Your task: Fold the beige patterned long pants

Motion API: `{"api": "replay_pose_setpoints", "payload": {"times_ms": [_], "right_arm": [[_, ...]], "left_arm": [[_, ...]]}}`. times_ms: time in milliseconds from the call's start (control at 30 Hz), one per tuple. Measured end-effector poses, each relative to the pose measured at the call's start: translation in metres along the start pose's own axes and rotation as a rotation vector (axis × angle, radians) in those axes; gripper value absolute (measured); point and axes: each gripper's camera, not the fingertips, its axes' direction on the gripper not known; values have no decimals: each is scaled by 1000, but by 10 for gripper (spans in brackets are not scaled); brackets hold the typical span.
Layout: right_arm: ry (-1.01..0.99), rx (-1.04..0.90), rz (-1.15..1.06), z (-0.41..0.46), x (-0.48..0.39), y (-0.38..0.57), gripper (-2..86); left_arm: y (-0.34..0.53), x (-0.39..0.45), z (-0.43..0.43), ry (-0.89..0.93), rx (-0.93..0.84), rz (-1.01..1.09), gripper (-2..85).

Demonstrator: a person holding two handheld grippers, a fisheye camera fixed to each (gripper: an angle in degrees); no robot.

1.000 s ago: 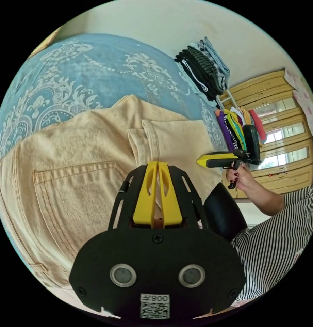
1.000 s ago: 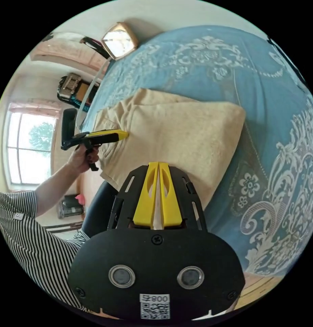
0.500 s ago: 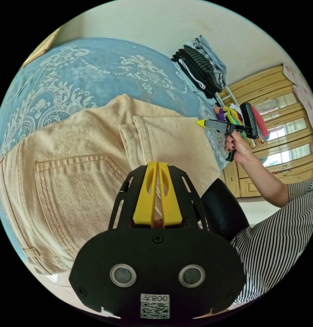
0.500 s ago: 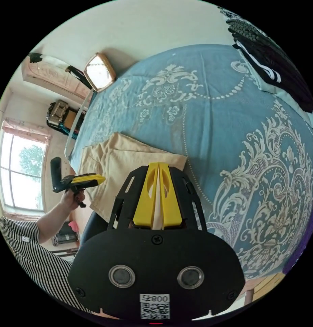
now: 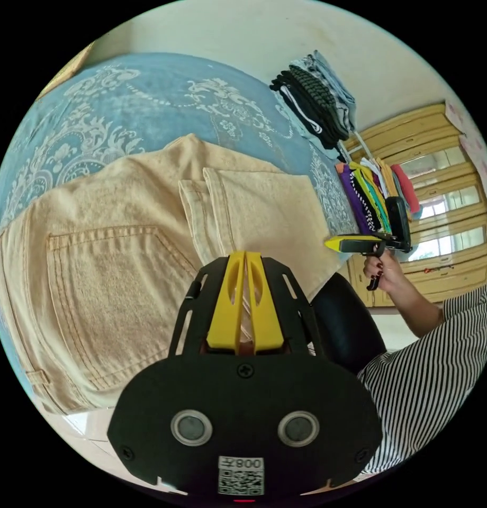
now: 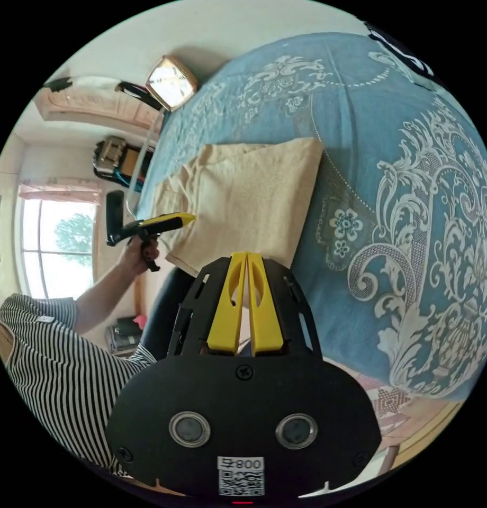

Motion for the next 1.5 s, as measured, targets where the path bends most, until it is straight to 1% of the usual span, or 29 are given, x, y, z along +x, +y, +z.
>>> {"api": "replay_pose_setpoints", "payload": {"times_ms": [33, 100, 167, 200, 233, 267, 333, 400, 467, 533, 600, 633, 733, 800, 833, 867, 900, 1000, 1100, 1233, 1333, 1500], "right_arm": [[5, 40, -19, -8, -3, 4, 1], [14, 44, -35, -11, -4, 9, 1], [41, -35, -29, 3, 5, 11, 1], [63, -79, -29, 16, 15, 12, 2], [4, -37, 19, 14, 25, 13, 2], [-25, -42, 51, 12, 30, 12, 2], [-21, 15, 26, -4, 27, 16, 2], [14, 30, 7, -12, 27, 21, 3], [34, 86, 57, -19, 39, 29, 4], [-41, 146, 162, -24, 65, 40, 9], [-108, 178, 214, -24, 82, 46, 15], [-159, 190, 246, -22, 91, 48, 19], [-258, 235, 306, -21, 110, 48, 32], [-283, 252, 314, -23, 117, 42, 40], [-280, 256, 309, -26, 119, 36, 47], [-277, 256, 303, -27, 120, 32, 51], [-264, 259, 291, -30, 122, 22, 59], [-237, 270, 258, -34, 123, -10, 77], [-225, 251, 242, -29, 123, -49, 88], [-231, 210, 262, -15, 123, -90, 94], [-226, 140, 259, 0, 117, -107, 84], [-287, 141, 290, 14, 109, -121, 52]], "left_arm": [[1, 7, -3, -6, 9, 13, 3], [5, 25, 0, -21, -26, 32, 3], [7, 32, 16, -42, -101, 26, 4], [11, 36, 14, -37, -64, 35, 5], [11, 37, 14, -24, -68, 20, 6], [11, 40, 11, -5, -71, -22, 7], [13, 55, 3, -39, -56, -19, 10], [16, 85, -3, -23, -41, 36, 20], [16, 115, -3, 28, -27, 92, 35], [14, 150, 4, 45, -33, 162, 55], [10, 199, 22, 58, -56, 257, 85], [9, 211, 28, 57, -70, 278, 93], [5, 260, 60, 9, -135, 358, 119], [8, 286, 85, -113, -183, 385, 121], [10, 291, 89, -148, -188, 394, 117], [14, 300, 90, -235, -162, 410, 107], [18, 306, 90, -255, -163, 435, 101], [25, 312, 85, -259, -168, 456, 76], [27, 306, 78, -217, -167, 418, 47], [34, 299, 69, -188, -164, 405, 33], [43, 294, 61, -177, -154, 412, 28], [59, 273, 44, -113, -138, 402, 24]]}}
